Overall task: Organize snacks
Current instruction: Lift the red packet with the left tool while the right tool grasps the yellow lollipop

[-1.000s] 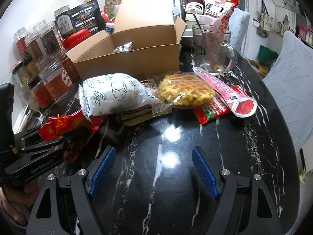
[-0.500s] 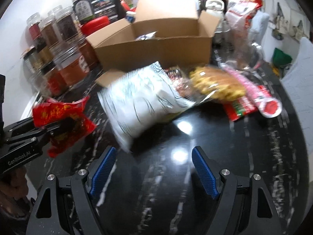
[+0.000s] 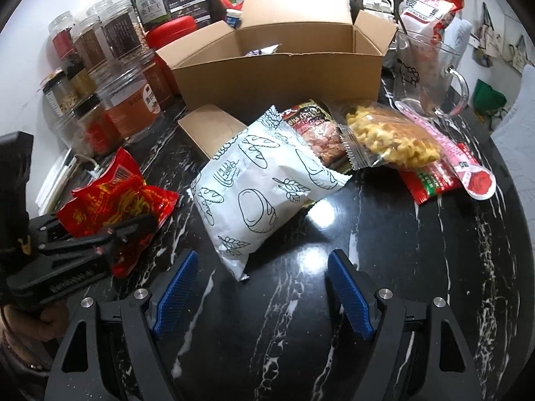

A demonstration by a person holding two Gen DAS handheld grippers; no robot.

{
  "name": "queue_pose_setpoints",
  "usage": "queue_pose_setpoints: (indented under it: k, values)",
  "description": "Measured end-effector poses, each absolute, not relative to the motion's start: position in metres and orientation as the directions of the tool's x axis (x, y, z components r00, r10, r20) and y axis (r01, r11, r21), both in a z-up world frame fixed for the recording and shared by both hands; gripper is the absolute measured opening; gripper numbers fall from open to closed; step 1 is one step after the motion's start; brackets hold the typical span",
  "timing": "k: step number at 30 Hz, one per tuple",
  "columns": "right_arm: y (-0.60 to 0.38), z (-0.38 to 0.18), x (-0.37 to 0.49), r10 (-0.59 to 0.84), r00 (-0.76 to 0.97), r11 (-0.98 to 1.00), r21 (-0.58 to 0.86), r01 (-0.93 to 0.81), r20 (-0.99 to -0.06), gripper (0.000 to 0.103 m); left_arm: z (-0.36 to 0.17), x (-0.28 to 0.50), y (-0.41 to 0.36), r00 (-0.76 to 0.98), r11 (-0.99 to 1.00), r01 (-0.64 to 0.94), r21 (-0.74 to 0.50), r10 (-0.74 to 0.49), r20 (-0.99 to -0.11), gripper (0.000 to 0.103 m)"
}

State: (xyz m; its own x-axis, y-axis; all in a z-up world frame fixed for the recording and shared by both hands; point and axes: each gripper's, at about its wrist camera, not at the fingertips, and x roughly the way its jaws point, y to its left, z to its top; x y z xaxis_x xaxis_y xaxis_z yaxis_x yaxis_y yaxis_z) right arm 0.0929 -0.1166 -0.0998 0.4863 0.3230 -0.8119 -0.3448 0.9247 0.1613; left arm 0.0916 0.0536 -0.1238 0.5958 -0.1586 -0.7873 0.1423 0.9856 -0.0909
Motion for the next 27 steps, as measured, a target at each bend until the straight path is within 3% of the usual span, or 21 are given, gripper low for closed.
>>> queue_pose_setpoints:
  k: [3,13,27]
  values:
    - [-0.117,-0.1,0.093,0.319,0.485,0.926,0.16,-0.341,-0.814,0.081,-0.126,0.089,0.047,0.618,0.988,0.147,-0.05,-0.131,-0.775,0.036]
    - [-0.119,-0.098,0.093,0.324,0.488,0.926,0.165,-0.34,-0.811,0.081,-0.115,0.082,0.061,0.617,0.976,0.146,-0.159,-0.216,-0.756,0.034]
    - [-0.083,-0.064,0.08,0.406,0.509,0.875,0.162,-0.456,-0.759,0.081,-0.083,0.061,0.108,0.675,0.989,0.039,-0.144,-0.132,-0.726,0.034]
